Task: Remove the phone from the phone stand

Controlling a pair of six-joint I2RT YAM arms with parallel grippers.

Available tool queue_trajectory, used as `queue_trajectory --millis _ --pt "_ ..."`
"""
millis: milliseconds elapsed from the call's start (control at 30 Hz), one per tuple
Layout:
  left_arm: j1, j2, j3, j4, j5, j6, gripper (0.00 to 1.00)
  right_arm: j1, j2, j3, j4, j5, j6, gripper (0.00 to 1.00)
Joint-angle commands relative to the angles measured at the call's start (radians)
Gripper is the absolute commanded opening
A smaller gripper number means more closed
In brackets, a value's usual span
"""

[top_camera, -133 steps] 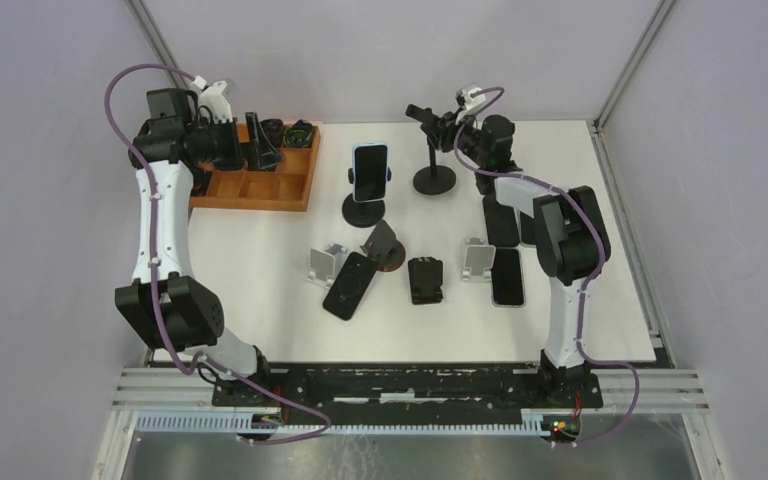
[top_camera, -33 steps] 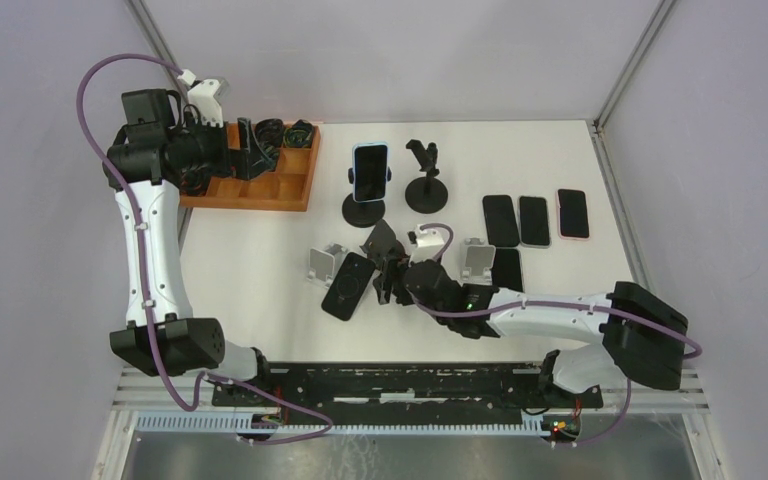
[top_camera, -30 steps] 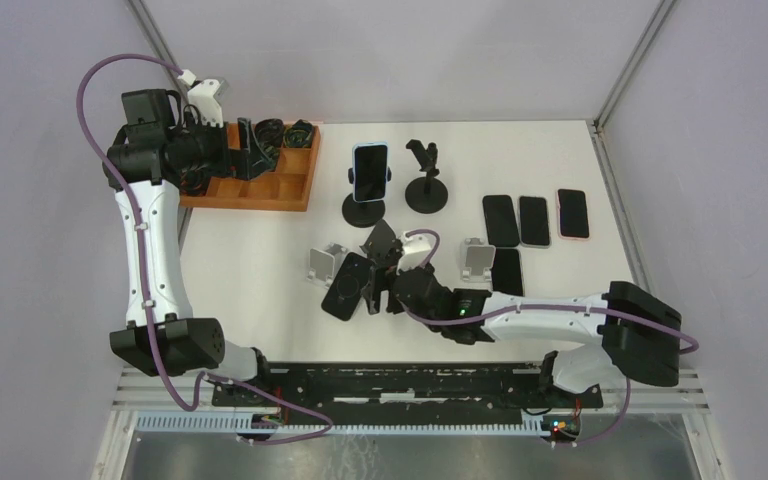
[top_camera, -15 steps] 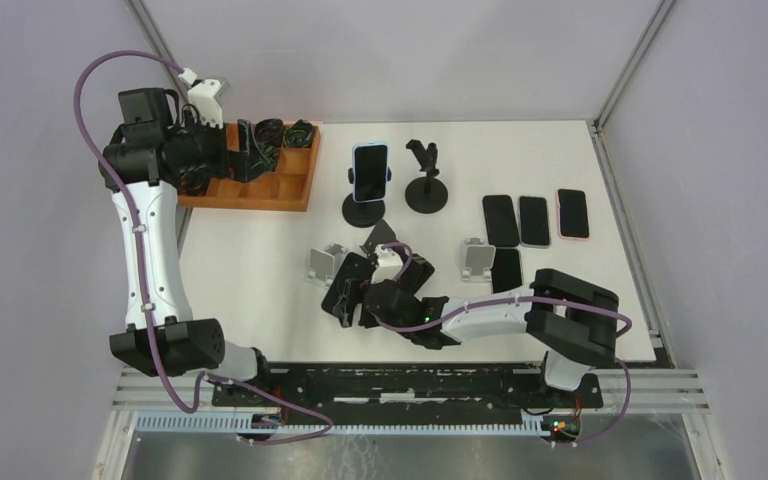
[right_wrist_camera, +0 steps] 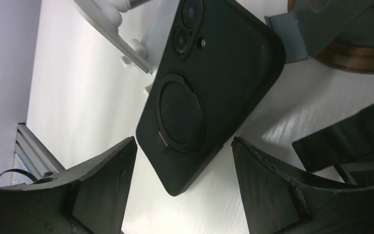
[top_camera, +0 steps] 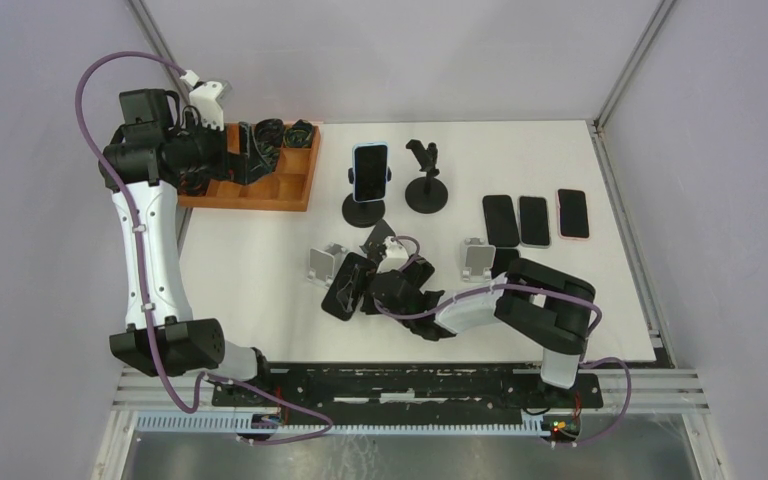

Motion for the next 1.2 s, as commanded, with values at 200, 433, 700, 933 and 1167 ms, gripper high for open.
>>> queue_trajectory --millis 200,433,700,933,1167 --pt "0.004 -0.017 -0.004 -0.015 0.013 0.067 1.0 -0.027 0.045 0.049 0.137 -0.06 0.0 0.48" --pt "0.004 -0.029 -0.002 -0.098 0.056 0.168 1.0 -0.029 -0.022 0.05 0.091 -0.057 -0.041 0.0" --pt "-0.006 -0.086 -0.063 -0.134 0.14 0.248 1.0 -0.007 -0.224 0.019 -0.03 0.011 -0.12 0.0" --pt "-0.106 -0.235 -0.154 -0.154 0.188 0.476 1.0 -0.006 -0.449 0.084 -0.143 0.17 -0.094 0.0" --pt "-0.188 -0.476 -0.319 -0.063 0.229 0.791 1.0 -0.008 -0.528 0.214 -0.206 0.302 0.006 0.0"
